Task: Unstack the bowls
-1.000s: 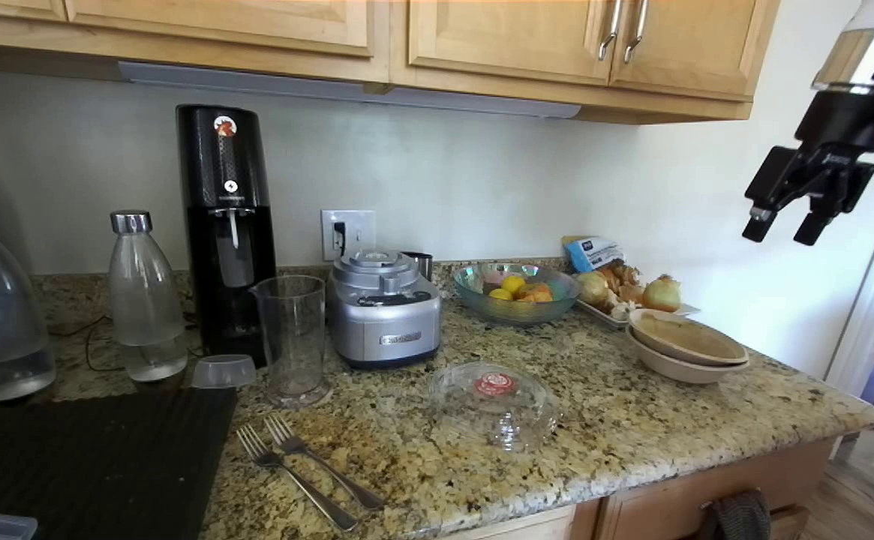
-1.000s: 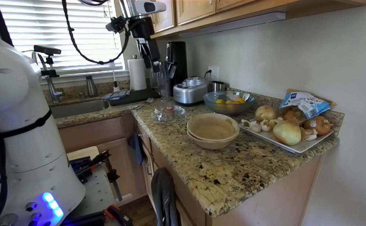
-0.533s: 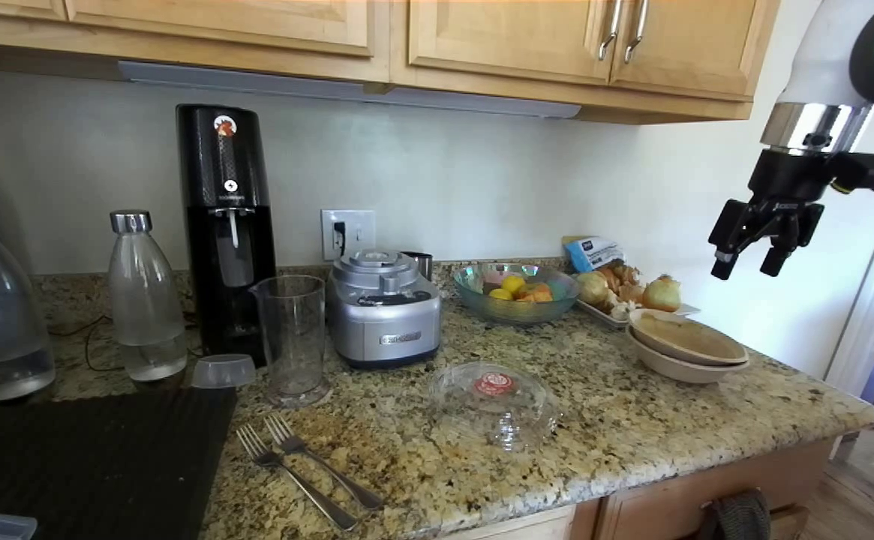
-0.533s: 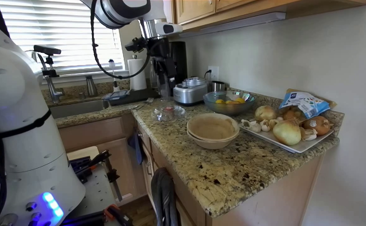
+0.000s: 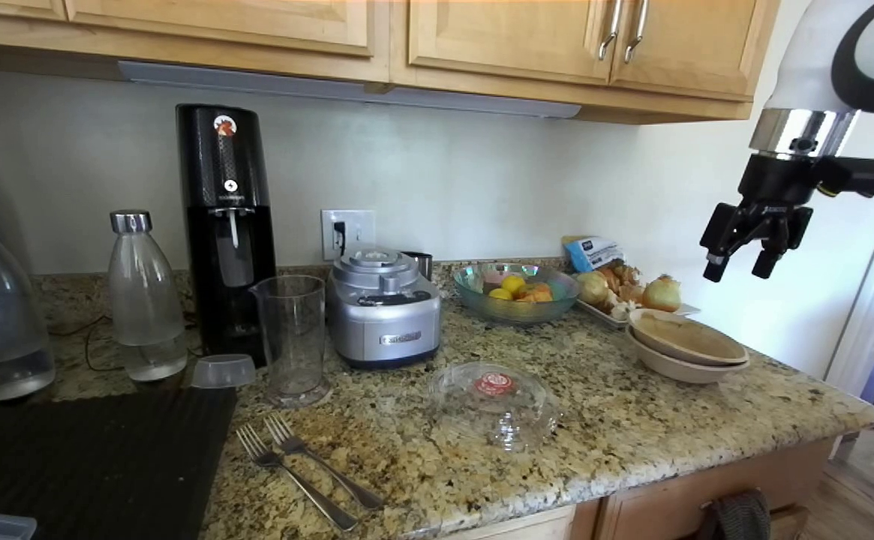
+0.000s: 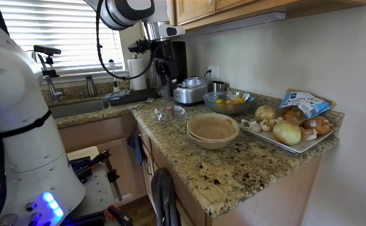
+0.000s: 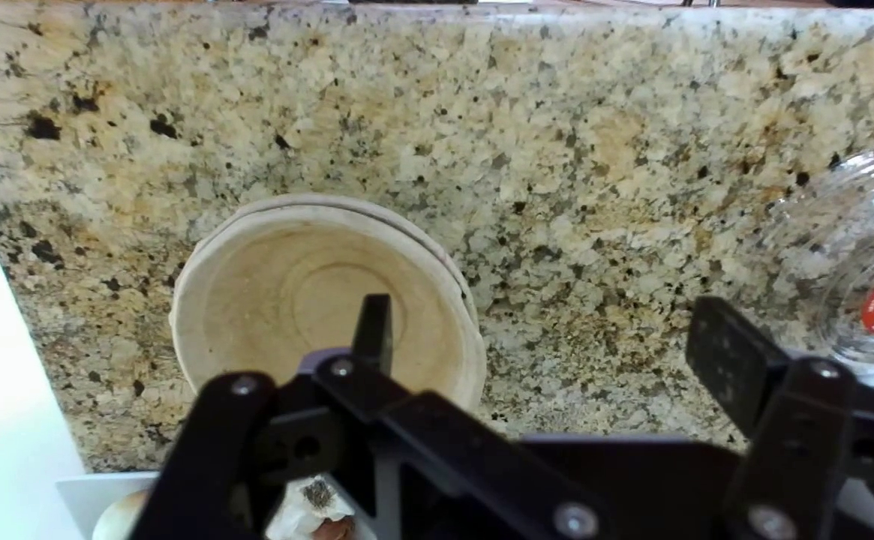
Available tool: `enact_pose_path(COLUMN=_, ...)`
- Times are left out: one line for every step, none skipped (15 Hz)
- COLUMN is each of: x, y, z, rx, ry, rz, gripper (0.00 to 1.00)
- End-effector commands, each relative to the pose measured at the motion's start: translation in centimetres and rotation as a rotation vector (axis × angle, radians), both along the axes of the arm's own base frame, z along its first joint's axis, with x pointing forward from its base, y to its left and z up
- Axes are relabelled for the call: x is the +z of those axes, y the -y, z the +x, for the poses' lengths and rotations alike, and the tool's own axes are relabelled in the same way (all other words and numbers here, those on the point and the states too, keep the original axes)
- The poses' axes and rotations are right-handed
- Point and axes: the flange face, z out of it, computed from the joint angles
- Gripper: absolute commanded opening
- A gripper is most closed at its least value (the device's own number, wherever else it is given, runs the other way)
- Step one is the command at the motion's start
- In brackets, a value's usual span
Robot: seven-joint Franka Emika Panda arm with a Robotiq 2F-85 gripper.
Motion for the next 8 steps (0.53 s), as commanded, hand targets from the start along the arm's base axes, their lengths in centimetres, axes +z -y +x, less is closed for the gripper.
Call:
enact_pose_path(x=-1.0, y=0.1, z=0.8, rx=0.033, ry=-0.005, rz=-0.044, gripper=1.0)
enact_pose_path(x=-1.7, y=-0.1, z=1.3, rx=0.065, ry=-0.013, rz=-0.064, gripper=1.0)
enact_pose_path(x=-2.5, y=-0.5, z=1.6, rx=0.109, ry=-0.009, rz=-0.095, gripper=1.0)
enact_pose_path(x=-3.2, y=-0.9, z=1.9, rx=0.17, ry=0.009, rz=-0.124, gripper=1.0)
enact_pose_path(x=-3.7, y=-1.1, z=2.4, rx=0.227, ry=0.025, rz=-0.133, gripper=1.0)
enact_pose_path(x=-4.5, y=-1.3, z=3.0, rx=0.283, ry=0.036, rz=-0.131, gripper=1.0)
enact_pose_path(x=-5.1, y=-1.4, z=3.6, rx=0.323, ry=0.047, rz=-0.131, gripper=1.0)
enact_pose_path(x=-5.7, y=-1.5, z=4.2, rx=0.356, ry=0.056, rz=-0.134, gripper=1.0)
